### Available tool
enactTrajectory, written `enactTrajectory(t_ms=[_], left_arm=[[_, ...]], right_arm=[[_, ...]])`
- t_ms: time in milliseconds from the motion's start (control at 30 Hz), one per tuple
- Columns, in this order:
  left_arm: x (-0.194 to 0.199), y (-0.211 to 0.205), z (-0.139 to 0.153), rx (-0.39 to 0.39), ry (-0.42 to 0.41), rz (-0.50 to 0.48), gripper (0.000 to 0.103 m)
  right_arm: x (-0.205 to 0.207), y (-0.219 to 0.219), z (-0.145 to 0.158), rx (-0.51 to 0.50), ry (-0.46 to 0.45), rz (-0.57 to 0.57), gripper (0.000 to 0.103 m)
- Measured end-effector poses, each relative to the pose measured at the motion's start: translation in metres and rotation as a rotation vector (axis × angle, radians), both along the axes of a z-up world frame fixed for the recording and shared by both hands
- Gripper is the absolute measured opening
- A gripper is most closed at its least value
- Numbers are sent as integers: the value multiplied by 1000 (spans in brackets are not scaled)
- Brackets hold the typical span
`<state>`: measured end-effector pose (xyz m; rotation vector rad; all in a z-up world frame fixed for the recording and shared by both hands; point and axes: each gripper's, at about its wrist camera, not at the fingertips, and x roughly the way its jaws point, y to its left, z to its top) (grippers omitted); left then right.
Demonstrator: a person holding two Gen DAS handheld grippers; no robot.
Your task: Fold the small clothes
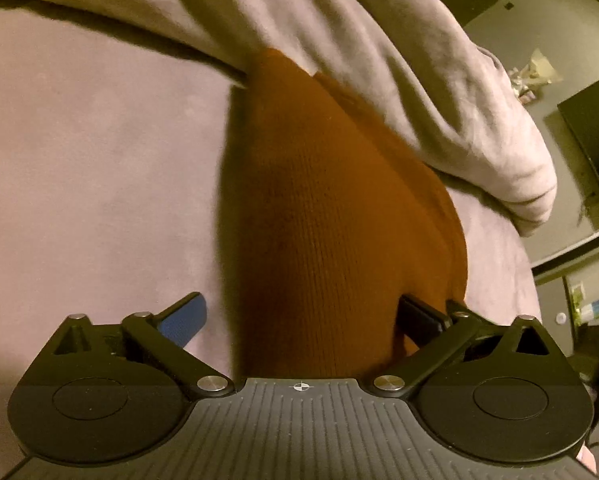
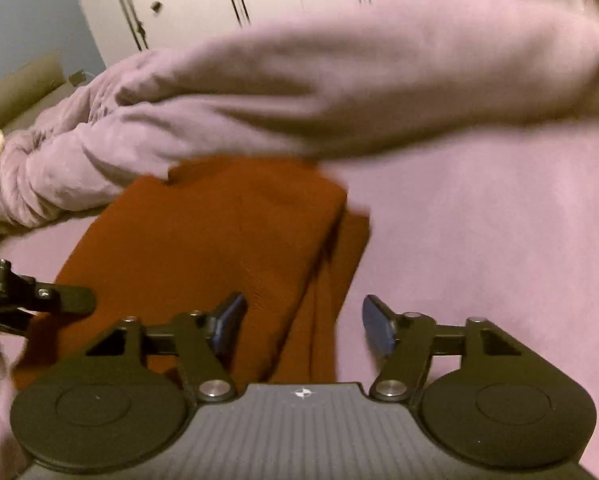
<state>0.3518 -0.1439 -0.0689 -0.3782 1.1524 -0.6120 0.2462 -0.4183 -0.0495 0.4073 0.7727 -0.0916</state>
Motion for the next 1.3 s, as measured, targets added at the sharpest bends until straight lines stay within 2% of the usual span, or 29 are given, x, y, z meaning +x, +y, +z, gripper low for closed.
enactTrajectory(t_ms=[67, 100, 133, 200, 267, 333, 433, 467, 500, 533, 567, 600, 667, 767, 933, 1033, 1100, 1133, 1167, 1200, 1233, 1300], left_arm=[[4, -2, 0, -5, -13, -5, 103], [6, -2, 1, -7, -9, -3, 103], [8, -2, 1, -15, -9, -6, 101], [11, -3, 0, -19, -15, -9, 92], [16, -5, -2, -35, -11, 3, 92], [21, -6, -7, -42, 5, 26, 92], [25, -10, -7, -27, 1, 18, 92], [25, -10, -6, -27, 1, 20, 85], [24, -9, -4, -25, -9, 13, 73], [22, -7, 0, -28, -15, 8, 66], [22, -4, 2, -47, -2, 12, 57], [21, -1, 6, -65, 12, 24, 54], [16, 1, 15, -51, -7, 25, 52], [6, 10, 32, -47, -33, 25, 51], [-22, 64, 58, -46, -25, 70, 52], [-44, 102, 57, -1, 21, 118, 57], [-57, 120, 44, 86, 48, 150, 67], [-65, 129, 39, 161, 50, 175, 65], [-72, 134, 39, 185, 31, 181, 76], [-80, 141, 44, 170, -4, 193, 81], [-86, 145, 51, 176, -37, 211, 81], [-91, 144, 66, 215, -128, 236, 84]], right_arm=[[9, -25, -16, 209, 16, -35, 69], [11, -35, -25, 308, 9, -38, 66], [13, -44, -31, 385, -5, -40, 60], [17, -51, -39, 452, -23, -19, 50], [22, -50, -42, 478, -25, 2, 50], [26, -51, -46, 501, -25, 12, 54], [27, -55, -51, 571, -22, -4, 55], [29, -55, -50, 586, -17, -15, 57], [30, -53, -49, 601, -14, -24, 54], [31, -50, -47, 609, -14, -29, 44], [33, -47, -44, 610, -15, -30, 42], [34, -43, -41, 592, -19, -28, 37], [32, -34, -27, 524, -36, -11, 34], [29, -20, -7, 480, -57, 7, 32], [25, 18, 28, 453, -74, 118, 31], [10, 49, 32, 451, -91, 219, 32], [1, 67, 23, 454, -59, 259, 34], [-3, 75, 14, 455, -16, 253, 39], [-6, 81, 7, 432, 33, 239, 43], [-11, 89, 2, 366, 80, 213, 54], [-17, 94, 4, 314, 82, 207, 56], [-33, 106, 22, 181, 29, 198, 56]])
